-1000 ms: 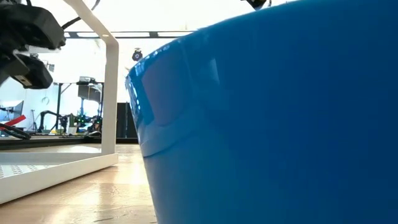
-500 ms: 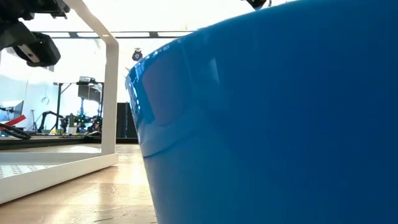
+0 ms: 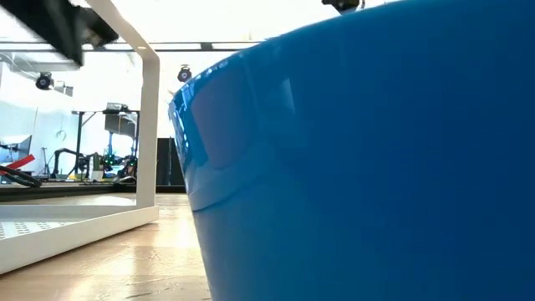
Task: Pick & Place Mini bowls
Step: Stack the top orange bowl on top of the orange bowl on the shelf
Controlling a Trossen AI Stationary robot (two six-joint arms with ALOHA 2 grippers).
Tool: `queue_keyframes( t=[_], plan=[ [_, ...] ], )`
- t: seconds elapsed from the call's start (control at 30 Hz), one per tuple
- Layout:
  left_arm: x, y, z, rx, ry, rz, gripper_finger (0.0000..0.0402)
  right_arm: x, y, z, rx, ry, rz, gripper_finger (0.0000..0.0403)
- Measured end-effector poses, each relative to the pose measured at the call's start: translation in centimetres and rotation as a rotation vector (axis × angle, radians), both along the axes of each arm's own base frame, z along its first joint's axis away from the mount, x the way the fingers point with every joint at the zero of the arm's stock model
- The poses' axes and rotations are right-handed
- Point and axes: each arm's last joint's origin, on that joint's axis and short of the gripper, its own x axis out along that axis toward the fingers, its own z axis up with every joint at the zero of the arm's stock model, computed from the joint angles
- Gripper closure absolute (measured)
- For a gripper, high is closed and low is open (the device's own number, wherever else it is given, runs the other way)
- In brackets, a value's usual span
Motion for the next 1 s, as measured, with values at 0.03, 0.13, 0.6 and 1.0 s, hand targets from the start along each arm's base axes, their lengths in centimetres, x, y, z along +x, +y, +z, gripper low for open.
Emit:
queue_keyframes(
  t=[0.03, 0.13, 0.6, 1.0],
  plan=[
    [0.0, 0.2, 0.7, 0.036, -0.032, 0.029, 0.0351, 0.0, 0.0, -0.2, 0.015, 0.012, -0.011, 0.0349],
    [0.2, 0.6, 2.6, 0.150, -0.125, 0.084, 0.0361, 0.2, -0.1, -1.3, 0.041, 0.052, -0.024, 0.0361],
    [-0.1, 1.8, 5.6, 0.429, -0.319, 0.288, 0.0401, 0.2, -0.1, -9.7, 0.131, 0.339, -0.096, 0.0394],
    [-1.1, 2.4, 6.3, 0.436, -0.365, 0.336, 0.0401, -0.8, 0.0, -17.1, 0.200, 0.547, -0.268, 0.0394]
  ],
)
